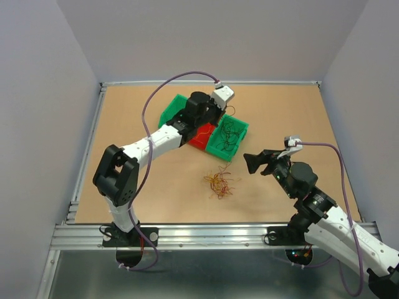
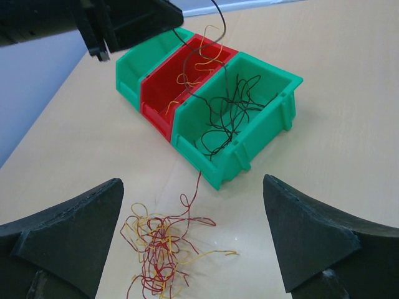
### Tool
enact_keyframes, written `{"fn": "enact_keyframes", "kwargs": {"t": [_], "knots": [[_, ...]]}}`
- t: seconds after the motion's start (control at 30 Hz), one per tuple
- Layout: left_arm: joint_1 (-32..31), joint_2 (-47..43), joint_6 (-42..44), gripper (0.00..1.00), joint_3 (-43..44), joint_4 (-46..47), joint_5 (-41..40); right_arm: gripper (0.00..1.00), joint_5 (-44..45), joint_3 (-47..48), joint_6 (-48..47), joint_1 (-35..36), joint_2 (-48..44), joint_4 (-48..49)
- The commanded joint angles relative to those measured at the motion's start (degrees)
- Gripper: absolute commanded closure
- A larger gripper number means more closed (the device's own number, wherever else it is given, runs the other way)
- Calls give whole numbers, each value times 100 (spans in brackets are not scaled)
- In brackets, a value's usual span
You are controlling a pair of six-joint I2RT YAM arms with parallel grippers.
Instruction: Untangle the cables
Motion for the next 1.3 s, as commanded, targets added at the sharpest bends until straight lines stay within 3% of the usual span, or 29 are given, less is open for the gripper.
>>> {"fn": "enact_keyframes", "kwargs": {"t": [0.0,0.17,0.3,0.53,0.73,0.87,1.13,1.27], "knots": [[-309,312,218,100,-2,-64,-317,3,199,-32,87,20,-25,101],[-388,997,271,100,541,-820,-527,3,208,-67,70,20,-112,92],[-476,2033,209,100,1228,-1715,-765,3,190,-67,70,20,-139,83],[-644,2502,183,100,1440,-1771,-1187,3,190,-76,87,20,-156,22],[-617,1397,183,73,851,-1192,-1055,4,234,-6,157,20,-121,-119],[-547,824,174,63,702,-1217,-792,4,234,-15,193,20,-183,-137],[-485,-291,578,24,227,-1437,-440,3,-90,108,236,20,97,-354],[-485,-916,842,15,-649,-1341,-361,3,-258,284,307,20,388,-549]]}}
